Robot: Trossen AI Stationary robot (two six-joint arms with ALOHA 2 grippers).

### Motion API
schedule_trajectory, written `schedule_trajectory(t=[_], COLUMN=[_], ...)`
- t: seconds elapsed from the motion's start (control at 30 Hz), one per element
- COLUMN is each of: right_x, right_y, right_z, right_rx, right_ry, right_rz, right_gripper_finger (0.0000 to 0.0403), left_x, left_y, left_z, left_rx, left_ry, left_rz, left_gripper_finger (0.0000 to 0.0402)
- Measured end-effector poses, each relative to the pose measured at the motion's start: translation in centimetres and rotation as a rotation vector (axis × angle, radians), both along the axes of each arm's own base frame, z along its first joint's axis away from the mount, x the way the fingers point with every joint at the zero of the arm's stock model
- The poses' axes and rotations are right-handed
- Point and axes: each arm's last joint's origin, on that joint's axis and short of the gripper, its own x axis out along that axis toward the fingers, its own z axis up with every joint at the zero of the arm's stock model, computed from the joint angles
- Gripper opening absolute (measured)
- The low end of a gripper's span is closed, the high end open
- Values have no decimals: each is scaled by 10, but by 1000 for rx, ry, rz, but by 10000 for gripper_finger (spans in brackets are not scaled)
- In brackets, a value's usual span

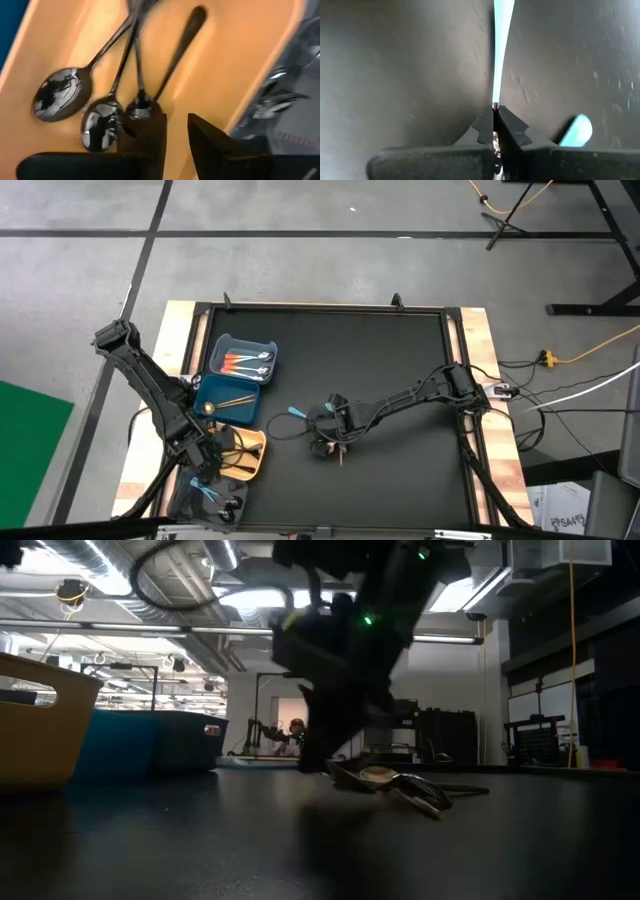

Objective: Sort silverware by color (type)
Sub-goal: Put the blue spoon into the black bin

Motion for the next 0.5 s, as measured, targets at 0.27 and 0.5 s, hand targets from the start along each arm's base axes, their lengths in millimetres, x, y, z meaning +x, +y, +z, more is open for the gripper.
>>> schedule_trajectory(t=[0.27,0.5], right_x=[14,16], right_y=[11,38], right_z=[27,47], right_rx=[-23,-106], right_ry=[-93,-176], right_rz=[47,108], right_gripper_finger=[0,0], left_x=[13,24], left_y=[-8,-10], left_z=[44,77], left_rx=[31,67], left_ry=[-188,-409], left_rz=[63,210], left_gripper_finger=[71,71])
